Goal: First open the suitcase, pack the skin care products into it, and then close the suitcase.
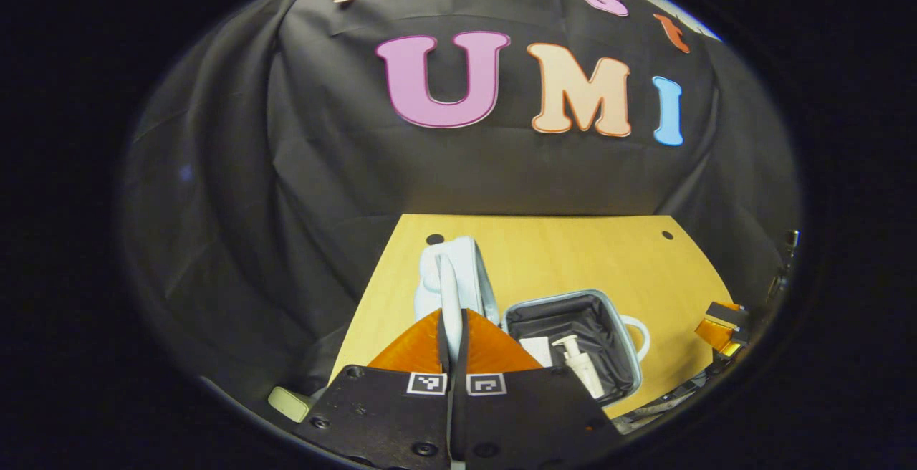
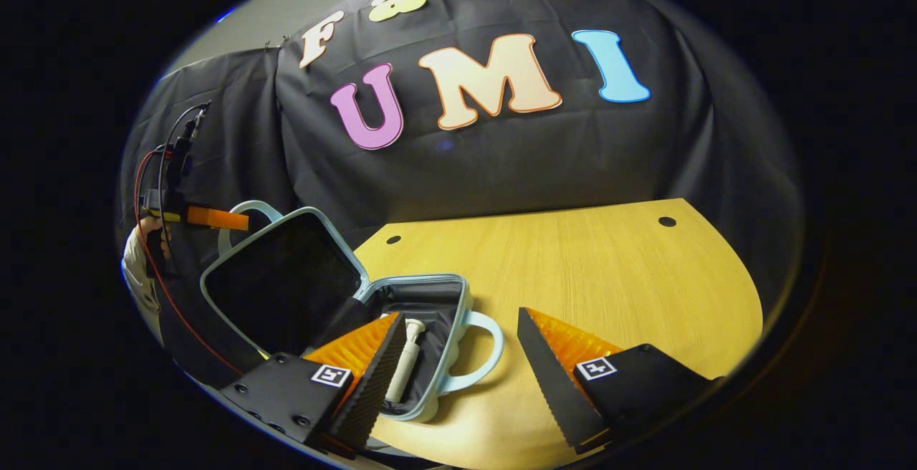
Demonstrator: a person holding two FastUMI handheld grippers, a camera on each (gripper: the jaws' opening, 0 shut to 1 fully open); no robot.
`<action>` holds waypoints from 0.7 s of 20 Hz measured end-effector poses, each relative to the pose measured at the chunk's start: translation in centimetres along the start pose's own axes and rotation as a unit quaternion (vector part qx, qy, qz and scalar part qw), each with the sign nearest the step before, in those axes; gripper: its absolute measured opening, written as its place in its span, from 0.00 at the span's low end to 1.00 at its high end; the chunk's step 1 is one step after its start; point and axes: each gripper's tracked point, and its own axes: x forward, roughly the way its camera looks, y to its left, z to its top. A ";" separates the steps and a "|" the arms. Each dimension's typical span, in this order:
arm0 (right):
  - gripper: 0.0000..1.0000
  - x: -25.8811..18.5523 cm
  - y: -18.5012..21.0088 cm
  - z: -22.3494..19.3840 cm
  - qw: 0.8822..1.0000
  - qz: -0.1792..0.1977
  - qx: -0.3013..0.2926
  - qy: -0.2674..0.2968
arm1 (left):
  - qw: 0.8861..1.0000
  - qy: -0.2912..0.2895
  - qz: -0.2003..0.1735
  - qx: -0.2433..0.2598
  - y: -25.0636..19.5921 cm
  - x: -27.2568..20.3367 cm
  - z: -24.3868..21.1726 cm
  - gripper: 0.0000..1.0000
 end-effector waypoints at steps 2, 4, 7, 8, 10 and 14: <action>0.98 -0.5 -0.9 0.2 1.000 -0.002 0.002 -0.003 | 1.000 -0.005 -0.025 -0.004 -2.6 -0.1 0.7 0.00; 0.98 -0.9 -1.6 0.5 1.000 -0.004 0.004 -0.006 | 0.999 -0.007 -0.047 -0.002 -4.9 -0.1 0.9 0.00; 0.98 -1.6 -2.8 0.8 1.000 -0.007 0.005 -0.010 | 0.997 -0.010 -0.078 -0.004 -8.3 0.0 1.4 0.00; 0.98 -1.9 -3.1 0.9 1.000 -0.008 0.006 -0.011 | 0.996 -0.010 -0.087 -0.002 -9.2 0.2 1.4 0.00; 0.98 -2.2 -3.9 1.2 1.000 -0.011 0.007 -0.013 | 0.995 -0.010 -0.101 -0.009 -10.9 0.4 1.4 0.00; 0.98 -3.0 -5.5 1.5 1.000 -0.019 0.008 -0.017 | 0.990 -0.004 -0.142 -0.023 -14.8 0.9 0.8 0.00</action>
